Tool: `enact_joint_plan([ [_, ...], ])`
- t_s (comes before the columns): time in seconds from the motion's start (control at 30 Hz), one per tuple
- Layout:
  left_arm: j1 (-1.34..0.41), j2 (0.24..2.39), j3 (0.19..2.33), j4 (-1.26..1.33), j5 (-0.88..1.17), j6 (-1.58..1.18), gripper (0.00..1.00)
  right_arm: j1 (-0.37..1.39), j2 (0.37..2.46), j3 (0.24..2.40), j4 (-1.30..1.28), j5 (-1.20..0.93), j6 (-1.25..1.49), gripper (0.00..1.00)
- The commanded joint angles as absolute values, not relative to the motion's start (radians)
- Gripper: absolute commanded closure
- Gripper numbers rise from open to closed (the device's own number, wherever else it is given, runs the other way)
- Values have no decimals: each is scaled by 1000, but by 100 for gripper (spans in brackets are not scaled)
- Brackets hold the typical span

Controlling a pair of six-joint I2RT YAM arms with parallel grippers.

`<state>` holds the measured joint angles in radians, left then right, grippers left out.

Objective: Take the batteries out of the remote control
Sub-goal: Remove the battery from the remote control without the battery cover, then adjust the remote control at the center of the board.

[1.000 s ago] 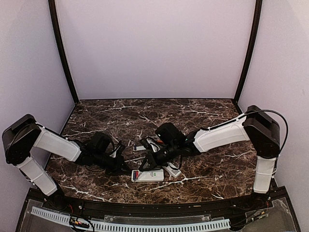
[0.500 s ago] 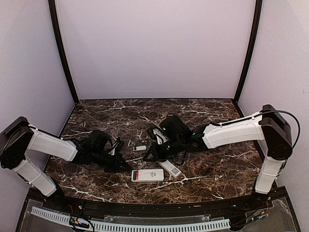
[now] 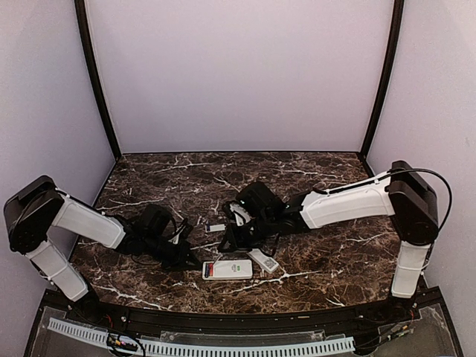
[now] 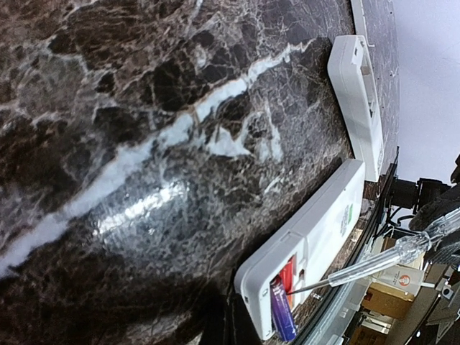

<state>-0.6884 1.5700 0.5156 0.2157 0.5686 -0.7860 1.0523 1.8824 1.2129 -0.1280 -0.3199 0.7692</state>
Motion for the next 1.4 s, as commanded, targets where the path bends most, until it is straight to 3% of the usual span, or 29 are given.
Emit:
enact_joint_plan([
  [0.0, -698, 1586, 510, 237, 593, -783, 100, 1067, 1927, 1256, -157, -301, 770, 100],
  [0.33, -724, 1620, 510, 275, 604, -802, 100, 1067, 1986, 1302, -170, -294, 774, 100],
  [0.77, -730, 1558, 500, 233, 549, -801, 100, 987, 1918, 1108, 378, -577, 934, 100],
  [1.03, -729, 1447, 495, 134, 454, -791, 97, 976, 1833, 1027, 451, -517, 931, 100],
  [1.23, -729, 1346, 498, 80, 452, -758, 77, 965, 1692, 980, 160, -325, 758, 100],
  [1.33, -740, 1314, 500, 69, 462, -738, 54, 940, 1676, 974, 43, -301, 684, 100],
  [1.37, -759, 1309, 508, 46, 445, -735, 50, 932, 1681, 974, 16, -305, 664, 100],
])
